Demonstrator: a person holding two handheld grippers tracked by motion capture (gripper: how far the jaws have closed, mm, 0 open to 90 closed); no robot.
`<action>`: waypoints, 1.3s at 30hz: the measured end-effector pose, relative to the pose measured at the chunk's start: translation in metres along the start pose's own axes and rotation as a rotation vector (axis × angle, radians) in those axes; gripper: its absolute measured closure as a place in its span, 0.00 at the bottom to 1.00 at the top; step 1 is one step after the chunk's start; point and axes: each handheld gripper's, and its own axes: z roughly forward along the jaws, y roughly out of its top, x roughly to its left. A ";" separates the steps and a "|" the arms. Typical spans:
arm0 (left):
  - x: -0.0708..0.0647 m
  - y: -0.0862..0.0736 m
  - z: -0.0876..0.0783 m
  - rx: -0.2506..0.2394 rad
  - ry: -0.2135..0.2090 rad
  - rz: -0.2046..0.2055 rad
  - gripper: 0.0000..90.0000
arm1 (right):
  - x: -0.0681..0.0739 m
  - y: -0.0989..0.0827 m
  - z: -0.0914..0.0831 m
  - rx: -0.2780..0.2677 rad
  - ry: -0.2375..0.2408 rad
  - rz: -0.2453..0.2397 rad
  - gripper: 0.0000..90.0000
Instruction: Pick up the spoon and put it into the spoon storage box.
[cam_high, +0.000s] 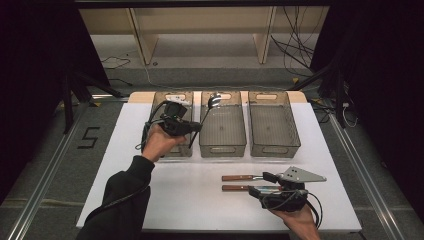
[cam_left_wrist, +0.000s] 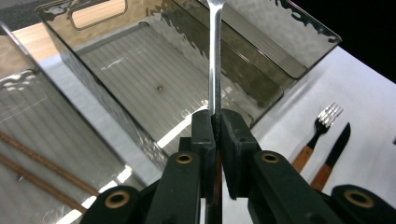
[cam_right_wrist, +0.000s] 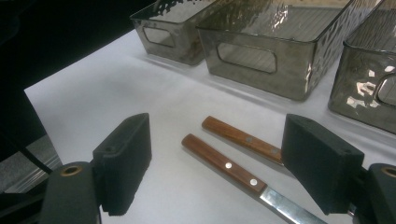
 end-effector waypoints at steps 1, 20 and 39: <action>0.001 0.003 0.003 0.006 -0.002 0.001 0.93 | 0.000 0.000 0.000 0.000 0.001 0.001 0.28; 0.004 0.033 0.048 0.007 0.011 -0.020 0.93 | 0.000 0.000 0.000 -0.006 0.013 0.008 0.28; 0.011 0.031 0.074 0.035 0.047 -0.064 0.93 | 0.001 -0.001 -0.001 -0.003 0.018 0.006 0.28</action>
